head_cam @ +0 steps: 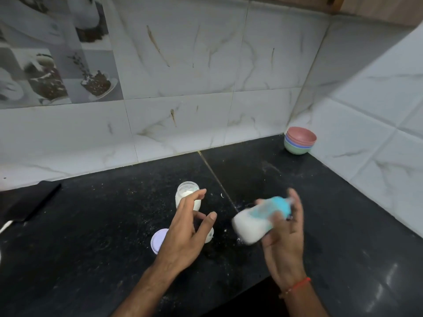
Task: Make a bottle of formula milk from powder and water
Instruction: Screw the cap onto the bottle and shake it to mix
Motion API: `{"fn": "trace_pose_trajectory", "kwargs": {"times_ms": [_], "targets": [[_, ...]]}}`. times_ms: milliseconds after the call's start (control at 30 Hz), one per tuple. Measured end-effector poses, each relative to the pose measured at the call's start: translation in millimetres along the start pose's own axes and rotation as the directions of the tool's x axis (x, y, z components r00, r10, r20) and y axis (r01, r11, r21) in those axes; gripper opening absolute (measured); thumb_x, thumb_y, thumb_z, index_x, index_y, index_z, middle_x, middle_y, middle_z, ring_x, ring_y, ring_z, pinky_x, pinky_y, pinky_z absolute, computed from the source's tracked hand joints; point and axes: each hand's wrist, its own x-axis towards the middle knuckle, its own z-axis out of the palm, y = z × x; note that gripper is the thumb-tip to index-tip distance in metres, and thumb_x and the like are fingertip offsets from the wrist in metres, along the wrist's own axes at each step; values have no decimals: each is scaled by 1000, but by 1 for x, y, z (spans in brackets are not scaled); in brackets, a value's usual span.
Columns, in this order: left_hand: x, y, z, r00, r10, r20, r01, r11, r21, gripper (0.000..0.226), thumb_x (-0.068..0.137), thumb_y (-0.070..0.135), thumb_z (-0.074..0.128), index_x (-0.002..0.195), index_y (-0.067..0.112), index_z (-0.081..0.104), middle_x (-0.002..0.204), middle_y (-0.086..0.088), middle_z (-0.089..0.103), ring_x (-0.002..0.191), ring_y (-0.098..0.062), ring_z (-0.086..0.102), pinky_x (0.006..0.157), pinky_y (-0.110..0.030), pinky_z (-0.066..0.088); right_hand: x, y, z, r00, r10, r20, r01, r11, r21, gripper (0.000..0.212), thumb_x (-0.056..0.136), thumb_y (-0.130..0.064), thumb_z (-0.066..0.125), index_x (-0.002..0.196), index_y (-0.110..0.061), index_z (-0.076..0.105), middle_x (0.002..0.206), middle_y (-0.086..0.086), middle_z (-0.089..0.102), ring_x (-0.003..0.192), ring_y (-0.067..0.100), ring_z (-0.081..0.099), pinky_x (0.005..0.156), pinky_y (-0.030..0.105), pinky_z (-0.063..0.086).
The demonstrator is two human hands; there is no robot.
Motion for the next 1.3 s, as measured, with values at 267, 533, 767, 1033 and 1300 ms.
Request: {"fn": "trace_pose_trajectory", "kwargs": {"times_ms": [267, 533, 767, 1033, 1300], "targets": [[-10, 5, 39, 999, -11, -37, 11, 1000, -1, 48, 99, 39, 67, 137, 56, 42, 141, 28, 51, 103, -7, 68, 87, -34, 57, 13, -10, -42, 946, 206, 249, -127, 946, -298, 89, 72, -30, 92, 146, -39, 44, 124, 22, 70, 111, 32, 71, 84, 48, 62], [-13, 12, 60, 997, -28, -74, 28, 1000, -4, 48, 98, 38, 67, 139, 51, 45, 137, 36, 47, 102, -8, 68, 75, -24, 48, 43, -20, -63, 956, 164, -242, -29, 878, 478, 53, 102, -45, 54, 142, -11, 53, 146, 14, 58, 105, 17, 75, 81, 30, 63], [-17, 12, 72, 997, -52, -61, 53, 998, 18, 50, 96, 38, 69, 138, 51, 45, 136, 35, 47, 101, -6, 69, 74, -24, 48, 24, -21, -67, 780, 359, 513, -95, 877, -471, 90, 77, -2, 87, 144, -45, 45, 120, 21, 69, 110, 39, 70, 91, 46, 60], [-18, 14, 71, 998, -46, -51, 47, 998, 28, 50, 97, 35, 69, 142, 39, 47, 138, 24, 50, 97, -7, 69, 76, -26, 47, 31, -19, -63, 987, 160, -33, -150, 967, 207, 58, 96, -33, 60, 150, -24, 40, 137, 13, 59, 113, 27, 68, 76, 42, 64], [-10, 16, 65, 999, -35, -18, 35, 999, 30, 49, 99, 34, 67, 142, 43, 46, 137, 25, 49, 99, -6, 68, 77, -33, 55, 34, -22, -62, 986, 110, -122, -60, 934, 352, 50, 97, -40, 60, 139, -15, 51, 117, 10, 74, 102, 21, 74, 74, 33, 63]]}}
